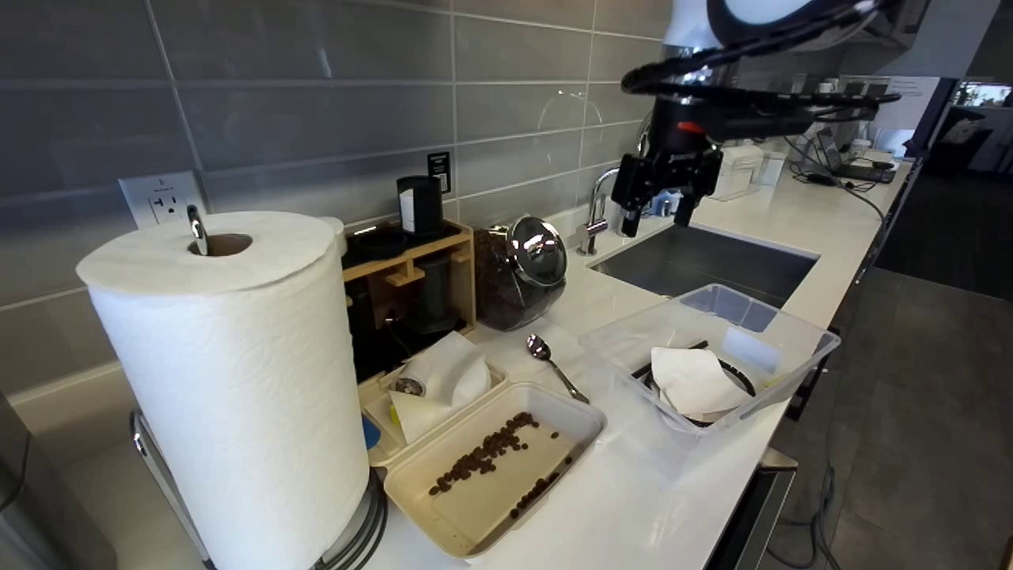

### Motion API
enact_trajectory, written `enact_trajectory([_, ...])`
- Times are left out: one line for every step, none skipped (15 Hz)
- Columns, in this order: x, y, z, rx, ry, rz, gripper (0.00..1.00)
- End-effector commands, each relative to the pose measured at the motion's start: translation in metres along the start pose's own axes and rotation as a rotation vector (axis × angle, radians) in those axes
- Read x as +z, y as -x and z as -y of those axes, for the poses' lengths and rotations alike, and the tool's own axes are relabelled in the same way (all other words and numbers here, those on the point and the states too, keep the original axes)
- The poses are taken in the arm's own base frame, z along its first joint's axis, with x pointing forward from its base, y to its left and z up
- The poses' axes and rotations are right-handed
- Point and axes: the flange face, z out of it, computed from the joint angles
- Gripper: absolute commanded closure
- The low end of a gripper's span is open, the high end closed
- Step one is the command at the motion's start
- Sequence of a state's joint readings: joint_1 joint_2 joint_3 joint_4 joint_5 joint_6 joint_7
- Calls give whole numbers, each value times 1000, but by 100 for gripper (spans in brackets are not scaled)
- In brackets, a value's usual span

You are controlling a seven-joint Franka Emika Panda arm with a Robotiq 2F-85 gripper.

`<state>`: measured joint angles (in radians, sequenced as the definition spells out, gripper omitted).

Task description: Move the tissue to the right

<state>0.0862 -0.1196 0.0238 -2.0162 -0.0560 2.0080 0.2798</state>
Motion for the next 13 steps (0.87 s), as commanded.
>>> enact_trajectory([-36,26,-9,-54,-85,5,0])
enact_trajectory([-45,30,-10,-71,-107,-1,0])
enact_trajectory([-53,34,-10,-88,-135,-13,0])
enact_trajectory([-60,37,-10,-106,-162,-24,0])
enact_trajectory([-54,22,-6,-72,-109,-31,0])
enact_trajectory([-61,25,-7,-85,-126,-41,0])
enact_trajectory([-65,27,-7,-90,-135,-47,0])
enact_trajectory([-66,29,-8,-93,-138,-50,0])
enact_trajectory([-66,29,-8,-95,-140,-48,0])
enact_trajectory([-64,30,-8,-96,-140,-46,0])
enact_trajectory([-63,30,-8,-96,-140,-43,0])
enact_trajectory([-62,30,-8,-97,-139,-40,0])
enact_trajectory([-61,31,-8,-97,-139,-38,0])
